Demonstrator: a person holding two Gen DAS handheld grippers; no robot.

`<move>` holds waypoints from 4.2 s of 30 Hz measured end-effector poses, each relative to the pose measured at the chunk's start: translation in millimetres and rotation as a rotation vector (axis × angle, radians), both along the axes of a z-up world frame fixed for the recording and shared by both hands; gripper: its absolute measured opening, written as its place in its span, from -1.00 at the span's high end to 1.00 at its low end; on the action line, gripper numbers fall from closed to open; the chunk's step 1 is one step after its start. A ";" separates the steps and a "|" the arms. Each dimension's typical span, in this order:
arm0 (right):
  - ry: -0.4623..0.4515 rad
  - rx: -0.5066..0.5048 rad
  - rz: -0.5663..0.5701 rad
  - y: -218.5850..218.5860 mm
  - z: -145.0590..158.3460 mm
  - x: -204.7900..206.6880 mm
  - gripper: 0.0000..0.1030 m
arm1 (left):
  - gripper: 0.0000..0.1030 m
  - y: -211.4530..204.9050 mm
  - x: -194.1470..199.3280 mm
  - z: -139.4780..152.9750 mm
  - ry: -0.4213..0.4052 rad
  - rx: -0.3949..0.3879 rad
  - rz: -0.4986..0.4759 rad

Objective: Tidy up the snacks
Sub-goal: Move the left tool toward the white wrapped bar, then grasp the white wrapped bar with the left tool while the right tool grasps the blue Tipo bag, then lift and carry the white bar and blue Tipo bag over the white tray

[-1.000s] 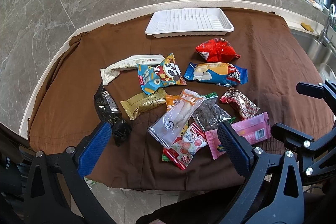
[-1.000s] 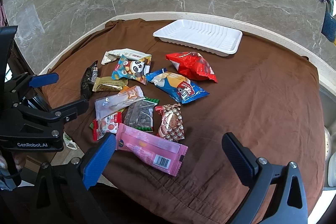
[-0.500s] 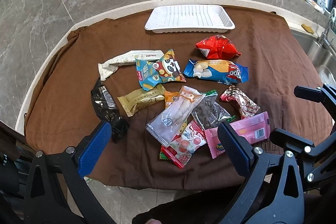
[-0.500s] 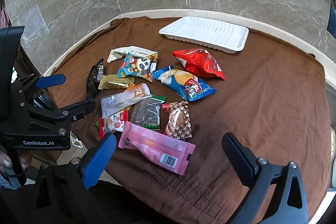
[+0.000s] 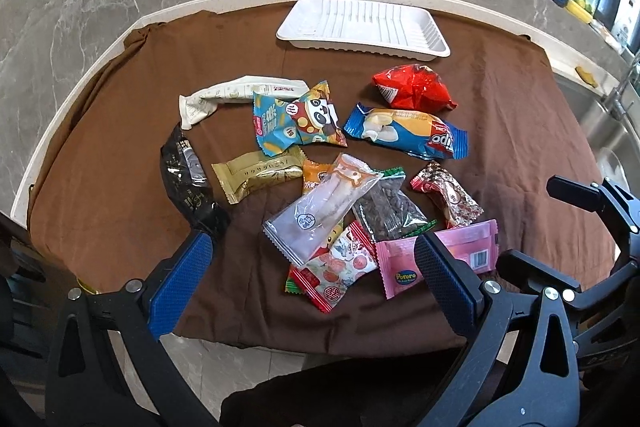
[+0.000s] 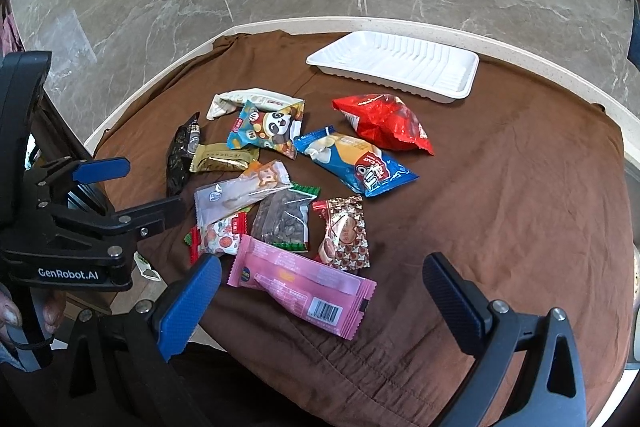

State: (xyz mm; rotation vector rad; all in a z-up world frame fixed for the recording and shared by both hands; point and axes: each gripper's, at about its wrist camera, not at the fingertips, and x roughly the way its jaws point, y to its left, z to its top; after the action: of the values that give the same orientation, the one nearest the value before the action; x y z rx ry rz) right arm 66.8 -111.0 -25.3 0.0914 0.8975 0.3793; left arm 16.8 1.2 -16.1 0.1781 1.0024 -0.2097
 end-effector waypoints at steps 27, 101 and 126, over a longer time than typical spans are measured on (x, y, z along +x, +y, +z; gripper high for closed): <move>0.009 0.001 0.025 10.3 -1.7 13.7 -1.00 | -0.98 9.2 5.3 -13.0 0.123 -0.045 0.002; 0.334 -0.236 0.211 72.2 -40.9 174.5 -0.63 | 0.20 36.5 287.7 -105.7 0.010 0.497 -0.811; 0.401 -0.143 0.230 54.6 -33.5 194.8 0.32 | 0.65 9.7 308.7 -105.9 0.068 0.408 -0.909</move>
State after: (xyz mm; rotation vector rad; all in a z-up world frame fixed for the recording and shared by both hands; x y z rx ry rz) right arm 261.5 -56.4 -58.8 -0.0713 1.3345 0.5197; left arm 325.5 10.9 -121.9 1.0083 0.9655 -0.8409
